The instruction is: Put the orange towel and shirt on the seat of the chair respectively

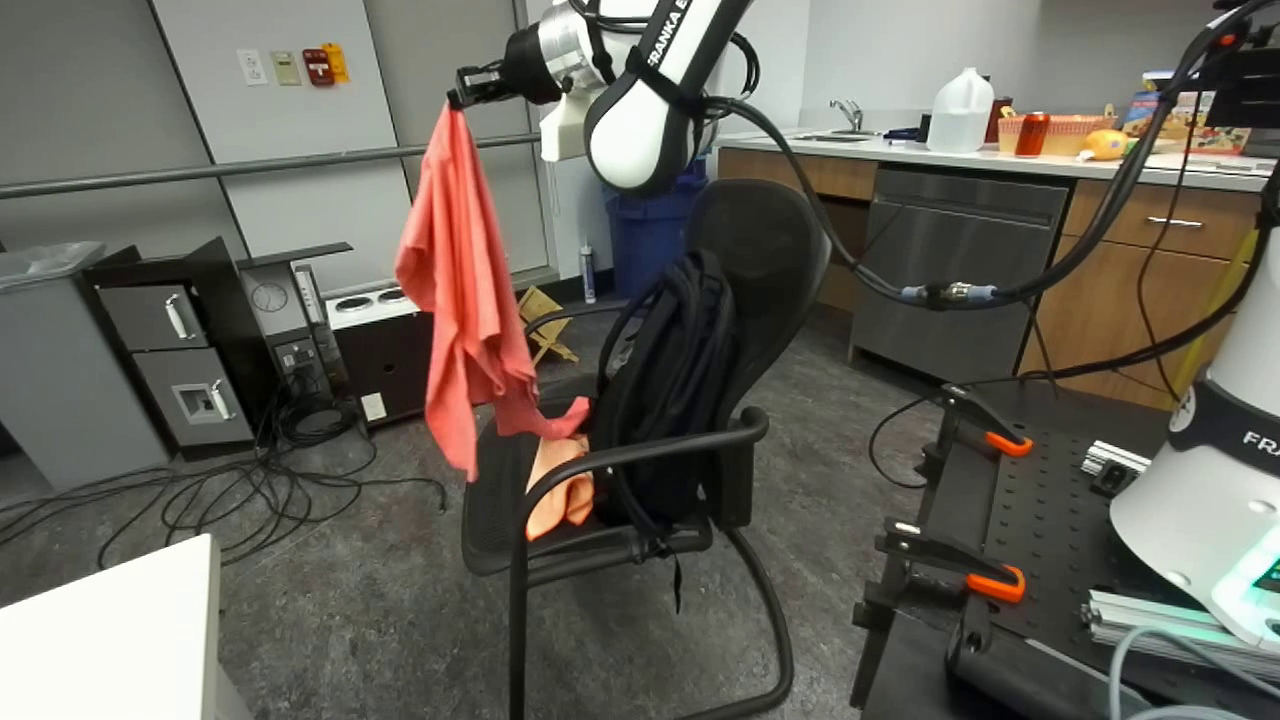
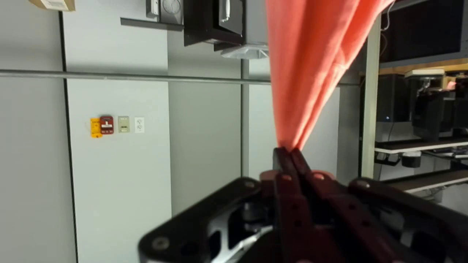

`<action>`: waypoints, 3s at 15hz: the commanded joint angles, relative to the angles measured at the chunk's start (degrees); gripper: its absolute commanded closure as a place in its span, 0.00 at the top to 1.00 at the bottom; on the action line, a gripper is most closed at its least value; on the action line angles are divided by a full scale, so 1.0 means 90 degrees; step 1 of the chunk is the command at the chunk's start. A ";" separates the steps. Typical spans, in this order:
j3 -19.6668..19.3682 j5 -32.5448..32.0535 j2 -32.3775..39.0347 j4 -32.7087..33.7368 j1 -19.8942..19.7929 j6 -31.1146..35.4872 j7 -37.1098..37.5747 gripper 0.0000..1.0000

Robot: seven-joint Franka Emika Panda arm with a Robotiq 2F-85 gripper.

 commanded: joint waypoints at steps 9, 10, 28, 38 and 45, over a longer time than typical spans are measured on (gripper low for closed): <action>-0.0015 -0.0077 -0.0222 -0.0249 -0.1121 -0.2528 -0.0130 0.07; -0.0015 -0.0056 -0.0246 -0.0260 -0.1156 -0.2758 -0.0099 0.28; 0.0079 0.1222 -0.1865 0.0049 -0.1080 -0.8670 -0.0458 1.00; 0.0080 0.1330 -0.2817 0.0275 -0.1118 -1.0414 -0.0440 1.00; 0.0010 0.1325 -0.3001 0.0278 -0.1141 -1.0489 -0.0381 1.00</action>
